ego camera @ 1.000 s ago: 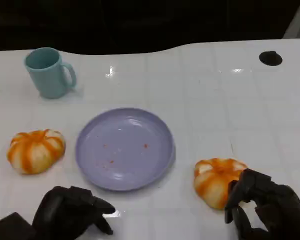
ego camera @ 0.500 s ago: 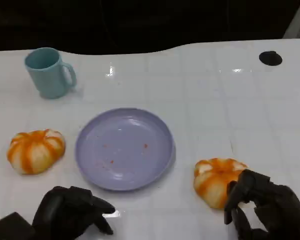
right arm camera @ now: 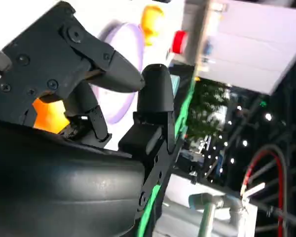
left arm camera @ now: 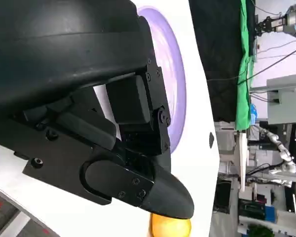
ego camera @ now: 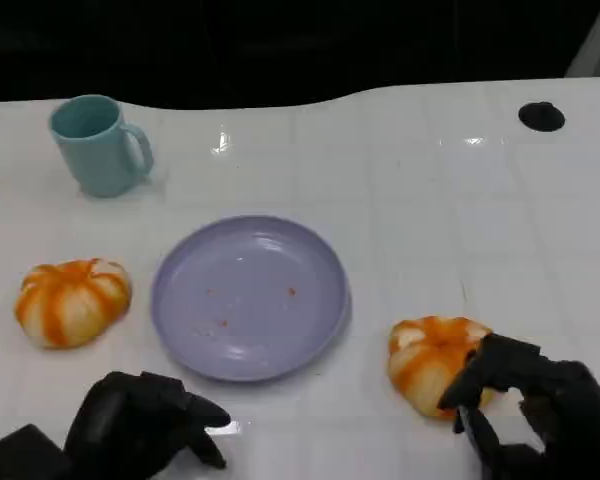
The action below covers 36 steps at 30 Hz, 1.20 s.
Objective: Grasp the bread from the table and place it into the plate.
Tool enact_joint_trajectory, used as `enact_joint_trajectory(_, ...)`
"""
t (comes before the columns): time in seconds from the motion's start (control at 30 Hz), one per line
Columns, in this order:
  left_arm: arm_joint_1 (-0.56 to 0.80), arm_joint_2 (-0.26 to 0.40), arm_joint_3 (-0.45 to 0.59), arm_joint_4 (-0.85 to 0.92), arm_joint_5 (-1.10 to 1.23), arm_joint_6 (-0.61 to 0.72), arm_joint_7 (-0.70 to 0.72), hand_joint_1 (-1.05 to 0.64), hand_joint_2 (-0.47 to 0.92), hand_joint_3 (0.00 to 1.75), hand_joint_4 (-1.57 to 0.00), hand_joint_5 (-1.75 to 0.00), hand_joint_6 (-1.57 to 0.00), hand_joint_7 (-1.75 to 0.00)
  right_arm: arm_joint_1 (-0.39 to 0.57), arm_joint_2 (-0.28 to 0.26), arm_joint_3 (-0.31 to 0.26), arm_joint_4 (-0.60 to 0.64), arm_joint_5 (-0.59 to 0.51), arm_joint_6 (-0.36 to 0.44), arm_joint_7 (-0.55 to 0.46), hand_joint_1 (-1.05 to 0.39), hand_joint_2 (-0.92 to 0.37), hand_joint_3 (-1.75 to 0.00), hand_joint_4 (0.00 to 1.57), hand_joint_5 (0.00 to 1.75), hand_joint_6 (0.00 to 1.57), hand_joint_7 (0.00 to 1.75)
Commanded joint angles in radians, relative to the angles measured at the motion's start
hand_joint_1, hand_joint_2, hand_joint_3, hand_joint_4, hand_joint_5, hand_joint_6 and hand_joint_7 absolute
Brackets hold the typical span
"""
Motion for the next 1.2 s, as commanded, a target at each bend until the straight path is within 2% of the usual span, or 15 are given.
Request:
enact_joint_trajectory(0.03, 0.000, 0.010, 0.006, -0.003, -0.012, -0.001, -0.001, -1.05, 0.92, 0.01, -1.39, -0.84, -1.57, -0.21, 0.004, -0.084, -0.009, -0.122, -0.099, 0.087, -0.031, -0.34, -0.72, -0.56, 0.62, 1.29, 0.73, 0.74)
enact_joint_trajectory(0.13, 0.004, 0.010, 0.006, -0.010, -0.011, 0.005, 0.004, -1.05, 0.91, 0.01, -1.39, -0.84, -1.57, -0.21, 0.004, -0.142, -0.010, -0.198, -0.210, 0.126, -0.055, -0.40, -0.85, -0.32, 0.55, 1.19, 0.66, 0.64)
enact_joint_trajectory(0.2, 0.006, 0.011, 0.007, -0.013, -0.013, 0.007, 0.001, -1.05, 0.91, 0.01, -1.39, -0.84, -1.57, -0.21, 0.006, -0.186, -0.011, -0.262, -0.296, 0.157, -0.068, -0.48, -0.90, -0.16, 0.50, 0.97, 0.61, 0.46)
enact_joint_trajectory(0.3, 0.009, 0.014, 0.005, -0.015, -0.005, 0.005, 0.007, -1.05, 0.92, 0.01, -1.39, -0.84, -1.57, -0.21, 0.021, -0.231, -0.007, -0.341, -0.380, 0.206, -0.081, -0.54, -0.92, -0.10, 0.45, 0.80, 0.59, 0.26)
enact_joint_trajectory(0.4, 0.010, 0.014, 0.005, -0.017, -0.007, 0.007, 0.005, -1.05, 0.92, 0.01, -1.39, -0.84, -1.57, -0.21, 0.030, -0.267, 0.004, -0.392, -0.413, 0.235, -0.080, -0.55, -0.92, -0.08, 0.39, 0.59, 0.55, 0.11)
enact_joint_trajectory(0.6, 0.005, 0.013, 0.003, -0.013, -0.004, 0.014, 0.008, -1.05, 0.92, 0.01, -1.39, -0.84, -1.57, -0.21, 0.032, -0.353, 0.028, -0.522, -0.514, 0.340, -0.034, -0.56, -0.92, -0.05, 0.23, 0.22, 0.36, 0.00)
enact_joint_trajectory(0.8, 0.001, 0.013, 0.002, -0.005, 0.004, 0.004, 0.013, -1.05, 0.92, 0.01, -1.40, -0.84, -1.57, -0.22, 0.001, -0.402, 0.070, -0.583, -0.607, 0.434, -0.008, -0.57, -0.89, -0.01, 0.11, 0.11, 0.21, 0.00)
enact_joint_trajectory(0.87, 0.002, 0.012, 0.001, -0.005, 0.006, 0.001, 0.017, -1.05, 0.92, 0.01, -1.39, -0.84, -1.57, -0.22, -0.017, -0.414, 0.093, -0.593, -0.685, 0.461, -0.019, -0.60, -0.89, -0.01, 0.09, 0.10, 0.19, 0.00)
enact_joint_trajectory(1.03, 0.004, 0.008, 0.001, -0.011, 0.000, 0.006, 0.017, -1.05, 0.92, 0.01, -1.39, -0.84, -1.57, -0.21, -0.048, -0.416, 0.147, -0.602, -0.844, 0.536, -0.044, -0.63, -0.88, 0.00, 0.10, 0.11, 0.21, 0.01)
enact_joint_trajectory(1.2, 0.004, 0.007, 0.000, -0.011, 0.002, 0.004, 0.018, -1.05, 0.92, 0.01, -1.39, -0.84, -1.57, -0.21, -0.083, -0.408, 0.193, -0.563, -0.920, 0.583, -0.087, -0.63, -0.88, 0.00, 0.11, 0.11, 0.22, 0.01)
